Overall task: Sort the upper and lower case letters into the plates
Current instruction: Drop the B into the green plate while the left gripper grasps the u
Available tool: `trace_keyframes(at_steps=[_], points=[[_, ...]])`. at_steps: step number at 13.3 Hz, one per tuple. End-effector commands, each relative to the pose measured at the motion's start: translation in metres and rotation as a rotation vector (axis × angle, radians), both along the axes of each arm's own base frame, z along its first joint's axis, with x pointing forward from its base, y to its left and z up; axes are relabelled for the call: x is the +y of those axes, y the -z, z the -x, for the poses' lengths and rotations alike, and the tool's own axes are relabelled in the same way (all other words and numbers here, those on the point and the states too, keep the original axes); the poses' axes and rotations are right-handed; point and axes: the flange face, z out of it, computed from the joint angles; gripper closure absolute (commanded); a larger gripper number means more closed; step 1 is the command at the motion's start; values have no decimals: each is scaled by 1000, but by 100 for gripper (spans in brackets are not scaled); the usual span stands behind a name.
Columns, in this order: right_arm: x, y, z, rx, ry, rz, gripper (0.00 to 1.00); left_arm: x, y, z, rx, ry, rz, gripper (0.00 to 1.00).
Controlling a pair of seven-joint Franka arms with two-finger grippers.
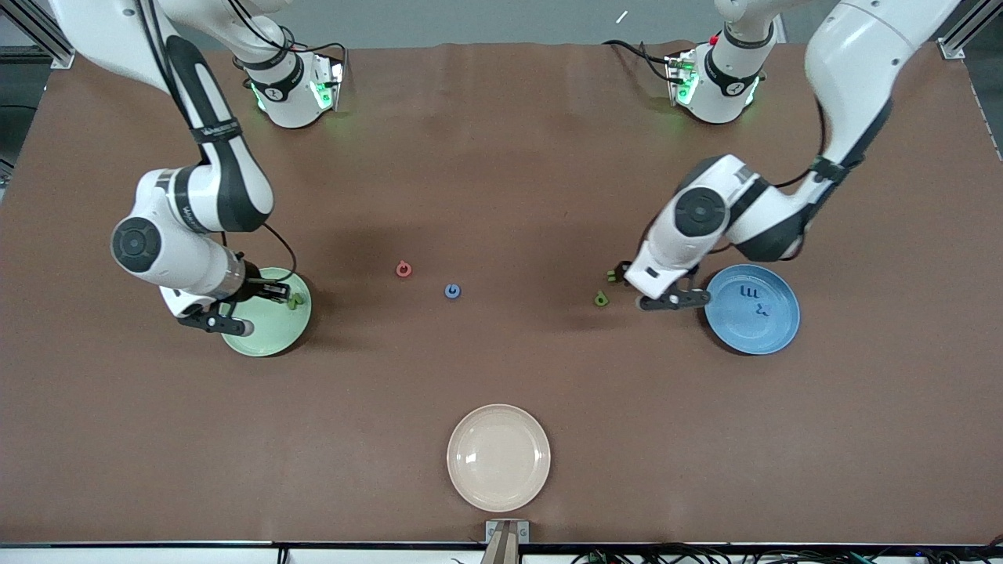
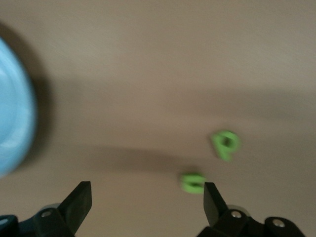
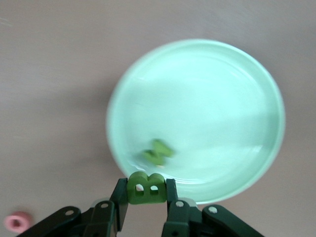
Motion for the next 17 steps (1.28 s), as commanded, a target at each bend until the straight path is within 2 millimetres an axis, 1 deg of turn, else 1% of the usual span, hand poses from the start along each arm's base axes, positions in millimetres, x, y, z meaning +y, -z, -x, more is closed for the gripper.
trace_keyframes(at_steps=[1, 2, 3, 4, 5, 6, 8, 10, 11, 12, 13, 14, 16, 17], points=[[-23, 15, 18, 11, 21, -1, 100, -21, 18, 0, -21, -29, 59, 0], [-25, 25, 21, -1, 27, 3, 100, -25, 29, 3, -19, -42, 67, 0], [-27, 36, 22, -8, 33, 7, 100, -25, 39, 5, -19, -52, 57, 1], [-29, 44, 23, -11, 39, 11, 100, -29, 49, 10, -27, -38, 43, 1], [-28, 52, 23, -5, 41, 13, 100, -25, 59, 9, -37, -46, 21, 1], [-28, 59, 23, -5, 43, 16, 100, -27, 65, 12, -37, -45, 13, 4], [-30, 73, 25, 4, 47, 21, 99, -29, 71, 14, -41, -46, 18, 14], [-39, 82, 27, 19, 63, 23, 98, -29, 74, 19, -34, -43, 13, 24], [-39, 84, 26, 20, 64, 23, 94, -29, 75, 20, -31, -41, 12, 25], [-40, 84, 27, 24, 65, 23, 81, -28, 76, 23, -26, -41, 7, 26], [-41, 84, 27, 26, 65, 22, 43, -28, 78, 25, -23, -38, 7, 30], [-42, 83, 28, 29, 66, 22, 0, -29, 78, 25, -23, -37, 7, 36], [-38, 73, 27, 42, 60, 16, 0, -29, 78, 25, -21, -37, 7, 49], [-37, 57, 26, 47, 59, 11, 0, -29, 77, 25, -24, -36, 8, 56]])
